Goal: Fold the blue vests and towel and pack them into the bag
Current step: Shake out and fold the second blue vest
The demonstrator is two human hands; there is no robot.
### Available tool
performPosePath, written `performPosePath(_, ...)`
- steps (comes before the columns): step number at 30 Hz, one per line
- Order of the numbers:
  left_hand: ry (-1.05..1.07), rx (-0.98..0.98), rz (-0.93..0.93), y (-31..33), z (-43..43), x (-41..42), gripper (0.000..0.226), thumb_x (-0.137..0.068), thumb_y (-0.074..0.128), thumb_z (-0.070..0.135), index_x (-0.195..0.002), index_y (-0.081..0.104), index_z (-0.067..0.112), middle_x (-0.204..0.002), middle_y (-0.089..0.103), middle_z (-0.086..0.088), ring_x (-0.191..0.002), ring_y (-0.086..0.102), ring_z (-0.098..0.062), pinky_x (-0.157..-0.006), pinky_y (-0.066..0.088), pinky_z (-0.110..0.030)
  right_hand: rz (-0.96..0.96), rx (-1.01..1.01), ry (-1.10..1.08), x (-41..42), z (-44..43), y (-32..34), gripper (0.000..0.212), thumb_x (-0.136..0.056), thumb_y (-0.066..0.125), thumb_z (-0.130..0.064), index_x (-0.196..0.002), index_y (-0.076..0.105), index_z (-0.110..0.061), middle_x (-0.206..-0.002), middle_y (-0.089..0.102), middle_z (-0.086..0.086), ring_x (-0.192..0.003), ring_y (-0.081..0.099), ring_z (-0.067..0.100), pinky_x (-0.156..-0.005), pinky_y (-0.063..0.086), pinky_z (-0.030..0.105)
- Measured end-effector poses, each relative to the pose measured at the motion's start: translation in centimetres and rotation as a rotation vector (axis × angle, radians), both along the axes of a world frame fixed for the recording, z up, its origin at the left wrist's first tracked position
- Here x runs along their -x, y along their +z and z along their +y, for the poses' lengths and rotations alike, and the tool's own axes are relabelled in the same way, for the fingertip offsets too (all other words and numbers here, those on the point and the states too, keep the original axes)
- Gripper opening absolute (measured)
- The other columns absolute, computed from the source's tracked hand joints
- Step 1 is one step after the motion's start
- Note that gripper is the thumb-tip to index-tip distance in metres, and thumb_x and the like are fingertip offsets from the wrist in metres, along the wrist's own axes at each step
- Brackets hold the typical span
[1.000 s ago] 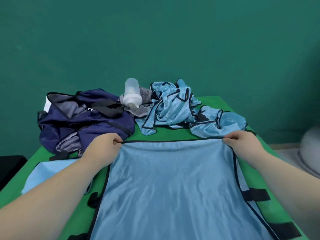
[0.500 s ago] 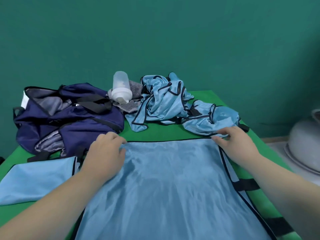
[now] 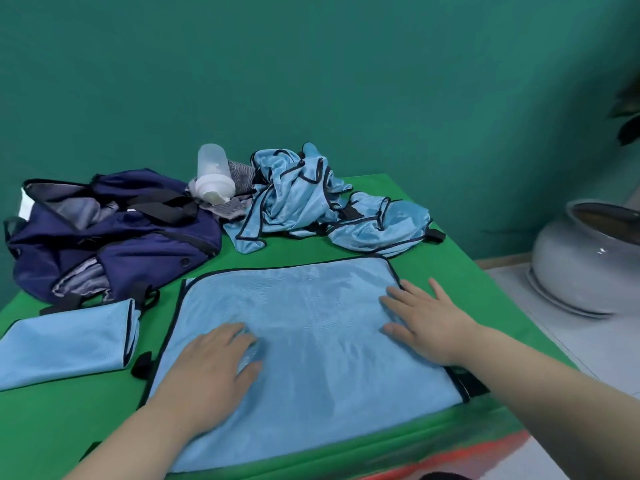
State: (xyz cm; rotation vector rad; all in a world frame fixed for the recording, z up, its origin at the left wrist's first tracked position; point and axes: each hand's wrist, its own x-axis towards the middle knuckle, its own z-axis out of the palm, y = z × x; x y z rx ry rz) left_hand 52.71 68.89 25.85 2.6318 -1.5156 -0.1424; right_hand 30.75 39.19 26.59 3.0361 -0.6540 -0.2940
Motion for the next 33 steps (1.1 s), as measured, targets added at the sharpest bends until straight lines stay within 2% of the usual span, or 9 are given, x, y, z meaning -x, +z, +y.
performPosePath(2,0.013,0.004,0.008,-0.4,0.8,-0.1,0.093,-0.073,-0.003,0.071,-0.144,0.043,0.034,-0.156,0.030,0.013,-0.142,0.031,-0.010,-0.116,0.020,-0.030,0.041,-0.028,0.000,0.5,-0.5,0.1,0.071,-0.098,0.011,-0.068,-0.159,0.007,-0.033,-0.167,0.000,-0.008,-0.154,-0.008,0.015,-0.121,-0.009,0.058)
performPosePath(5,0.024,0.028,-0.002,-0.2,2.2,0.1,0.091,-0.075,-0.004,0.071,-0.143,0.044,0.034,-0.157,0.029,0.013,-0.144,0.029,-0.010,-0.118,0.015,-0.030,0.066,0.027,0.006,0.7,-0.4,0.6,0.078,-0.091,0.000,-0.072,-0.159,0.003,-0.035,-0.167,-0.005,-0.006,-0.154,-0.010,0.019,-0.119,-0.010,0.060)
performPosePath(9,0.033,0.177,0.018,0.7,4.9,1.7,0.083,-0.078,0.005,0.069,-0.133,0.056,0.033,-0.146,0.041,0.016,-0.134,0.032,-0.004,-0.109,0.017,-0.020,-0.018,0.064,0.007,0.3,2.3,2.1,0.089,-0.080,-0.011,-0.071,-0.157,0.016,-0.035,-0.168,0.003,-0.004,-0.154,-0.006,0.023,-0.120,-0.005,0.061)
performPosePath(12,0.048,0.227,0.046,0.3,8.0,2.8,0.075,-0.083,0.015,0.071,-0.127,0.062,0.033,-0.142,0.046,0.017,-0.137,0.035,-0.006,-0.108,0.018,-0.019,-0.080,-0.030,0.126,-0.9,6.8,2.6,0.080,-0.087,0.000,-0.068,-0.154,0.026,-0.033,-0.165,0.017,-0.005,-0.154,0.003,0.020,-0.123,0.000,0.053)
performPosePath(17,0.127,0.319,0.043,-2.4,13.4,3.2,0.060,-0.091,0.030,0.067,-0.125,0.065,0.031,-0.142,0.051,0.014,-0.138,0.035,-0.006,-0.113,0.027,-0.034,-0.133,-0.222,0.324,-4.0,15.3,1.2,0.086,-0.082,0.007,-0.073,-0.153,0.031,-0.032,-0.159,0.029,-0.007,-0.152,0.013,0.018,-0.123,0.007,0.042)
performPosePath(22,0.096,0.263,0.009,-4.2,15.6,3.0,0.055,-0.088,0.033,0.061,-0.132,0.056,0.037,-0.149,0.040,0.020,-0.145,0.025,-0.005,-0.120,0.013,-0.034,-0.154,-0.219,0.417,-6.4,20.8,-1.4,0.073,-0.092,0.020,-0.069,-0.153,0.029,-0.031,-0.162,0.024,-0.002,-0.152,0.012,0.021,-0.122,0.006,0.044)
performPosePath(27,0.100,0.269,-0.055,-4.3,16.3,2.8,0.057,-0.088,0.035,0.061,-0.136,0.053,0.036,-0.151,0.038,0.019,-0.146,0.021,-0.007,-0.121,0.006,-0.039,-0.172,-0.192,0.407,-6.4,21.9,-1.9,0.066,-0.097,0.029,-0.062,-0.155,0.026,-0.030,-0.164,0.019,-0.002,-0.153,0.006,0.020,-0.123,0.000,0.046)
performPosePath(30,0.055,0.261,-0.085,-4.2,16.0,2.9,0.055,-0.088,0.037,0.061,-0.134,0.054,0.037,-0.151,0.040,0.017,-0.147,0.020,-0.008,-0.120,0.001,-0.037,-0.204,-0.200,0.368,-5.1,21.0,-1.2,0.066,-0.098,0.031,-0.065,-0.155,0.026,-0.033,-0.163,0.022,-0.007,-0.153,0.005,0.015,-0.124,0.001,0.042)
performPosePath(33,0.020,0.267,-0.091,-4.3,15.7,2.9,0.053,-0.087,0.039,0.062,-0.130,0.058,0.038,-0.147,0.045,0.017,-0.144,0.024,-0.007,-0.119,0.006,-0.037,-0.227,-0.224,0.335,-2.8,19.5,-0.4,0.067,-0.096,0.028,-0.066,-0.154,0.031,-0.034,-0.160,0.027,-0.009,-0.152,0.008,0.013,-0.123,0.001,0.035)
